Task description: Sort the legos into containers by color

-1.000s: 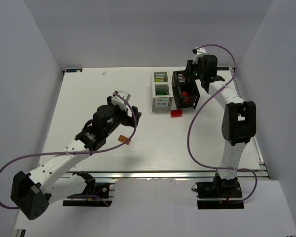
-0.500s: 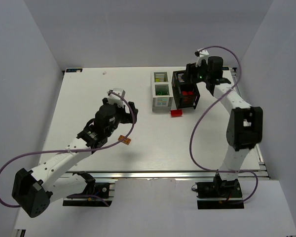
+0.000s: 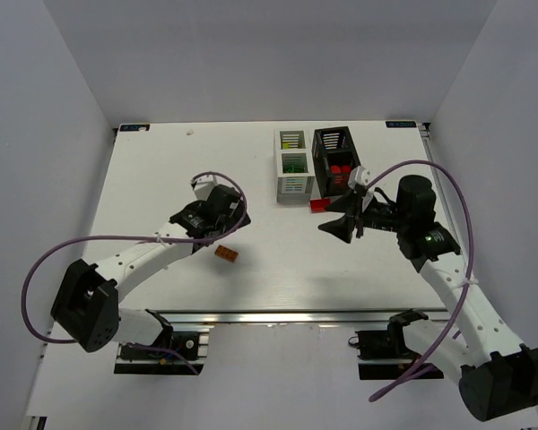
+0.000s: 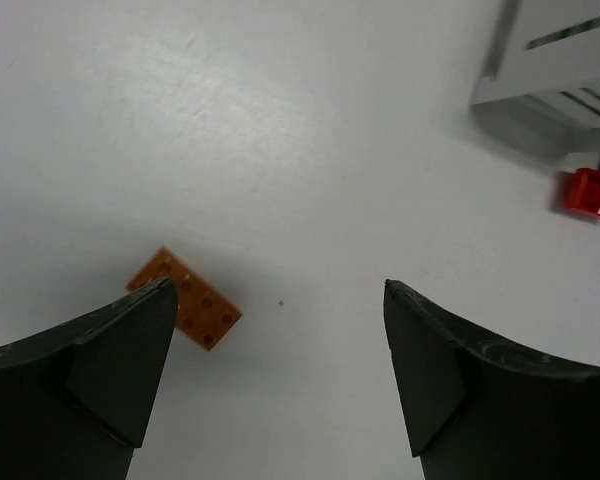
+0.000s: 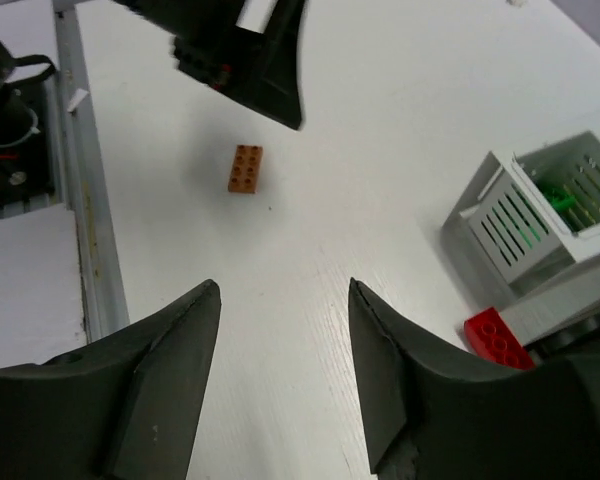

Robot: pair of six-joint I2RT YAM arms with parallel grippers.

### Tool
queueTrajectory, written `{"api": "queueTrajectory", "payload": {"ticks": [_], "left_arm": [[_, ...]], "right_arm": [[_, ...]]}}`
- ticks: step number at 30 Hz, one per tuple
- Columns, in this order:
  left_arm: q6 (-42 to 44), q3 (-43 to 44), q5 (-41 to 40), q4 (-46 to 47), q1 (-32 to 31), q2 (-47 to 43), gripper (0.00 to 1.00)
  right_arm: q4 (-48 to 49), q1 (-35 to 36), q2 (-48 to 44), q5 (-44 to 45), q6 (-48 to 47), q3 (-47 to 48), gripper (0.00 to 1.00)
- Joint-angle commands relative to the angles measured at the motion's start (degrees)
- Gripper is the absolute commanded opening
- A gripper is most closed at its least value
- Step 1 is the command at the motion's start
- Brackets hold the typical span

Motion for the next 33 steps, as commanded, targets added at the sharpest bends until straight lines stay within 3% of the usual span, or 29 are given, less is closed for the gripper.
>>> {"api": "queueTrajectory", "payload": {"ticks": [1,5,11,17,33], "left_arm": [[-12.93,-4.57,-1.55,-5.57,0.25,-4.49,0.93],[-17.24,-7.66,-4.53,-5.55,0.25,-6.00,0.94],[-20.67,-7.13,-3.57,-4.16,-0.01,-0.55,0.94],[-20.85,-7.22,-4.80,-3.89,0.08,5.08,0.94],[-19.00,-0.90,-5.33,-8.37,0.08,19.57,0.87]], "right_arm": [[-2.87,-0.25,1.58,4.25,-2.39,0.38,0.60],[-6.21,-0.16,4.57,4.02,-3.28,2.23,0.60],[-5.88,-0.16,2.74,5.06,-3.01,2.06,0.61],[-2.18,-0.69,-2.45,5.41,-2.31,-0.14,0.63],[-0.16,-1.39,-4.47,4.89,-1.61,-1.37,0.64]]}}
